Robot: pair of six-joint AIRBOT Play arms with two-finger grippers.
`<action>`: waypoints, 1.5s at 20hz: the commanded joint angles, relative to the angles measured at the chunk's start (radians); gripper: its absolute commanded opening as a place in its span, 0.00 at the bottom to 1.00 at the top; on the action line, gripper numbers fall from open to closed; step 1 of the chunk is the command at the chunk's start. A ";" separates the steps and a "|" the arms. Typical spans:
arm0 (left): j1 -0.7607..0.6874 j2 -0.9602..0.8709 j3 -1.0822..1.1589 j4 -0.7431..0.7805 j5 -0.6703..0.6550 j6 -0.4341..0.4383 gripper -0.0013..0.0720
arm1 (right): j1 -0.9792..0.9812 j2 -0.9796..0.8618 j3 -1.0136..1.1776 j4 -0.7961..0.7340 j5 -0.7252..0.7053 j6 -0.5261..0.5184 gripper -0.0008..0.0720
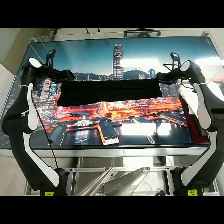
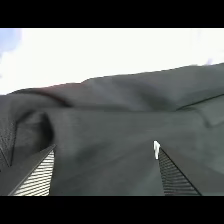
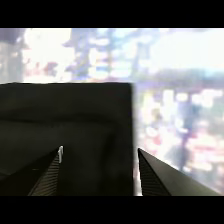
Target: Fold the shirts.
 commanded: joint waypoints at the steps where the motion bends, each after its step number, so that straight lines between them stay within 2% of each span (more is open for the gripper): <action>1: -0.001 0.056 0.002 -0.011 0.027 0.000 0.99 | -0.053 -0.026 0.022 0.013 0.103 0.014 0.74; 5: -0.002 0.084 0.002 -0.013 0.028 0.000 0.97 | -0.084 -0.077 0.022 0.212 0.160 -0.100 0.74; 8: -0.009 0.082 0.002 -0.017 0.005 0.000 0.97 | -0.082 -0.113 0.022 0.289 0.175 -0.124 0.72; 11: -0.043 0.082 0.002 -0.021 -0.014 0.000 0.97 | -0.082 -0.151 0.022 0.417 0.231 -0.201 0.62; 13: -0.077 0.082 0.001 -0.020 -0.013 0.001 0.97 | -0.082 -0.151 0.027 0.417 0.250 -0.201 0.40; 14: -0.095 0.082 0.001 -0.020 -0.010 0.001 0.96 | -0.082 -0.150 0.037 0.417 0.266 -0.201 0.11; 15: -0.118 0.079 0.001 -0.020 -0.007 0.001 0.73 | -0.082 -0.150 0.052 0.417 0.282 -0.200 0.04; 16: -0.145 0.070 0.001 -0.020 -0.006 0.010 0.51 | -0.082 -0.150 0.069 0.417 0.298 -0.199 0.04; 19: -0.236 0.021 0.001 -0.020 -0.008 0.010 0.23 | -0.082 -0.136 0.141 0.416 0.366 -0.158 0.03; 20: -0.275 -0.002 0.001 -0.020 -0.004 0.010 0.08 | -0.082 -0.126 0.163 0.415 0.395 -0.142 0.03; 21: -0.313 -0.027 0.001 -0.020 0.009 0.008 0.03 | -0.082 -0.111 0.188 0.409 0.426 -0.130 0.03; 25: -0.463 -0.141 0.002 -0.020 0.105 -0.023 0.03 | -0.080 -0.019 0.238 0.345 0.473 -0.096 0.03; 30: -0.580 -0.222 0.002 -0.024 0.158 -0.064 0.03 | -0.083 0.096 0.238 0.274 0.526 -0.093 0.03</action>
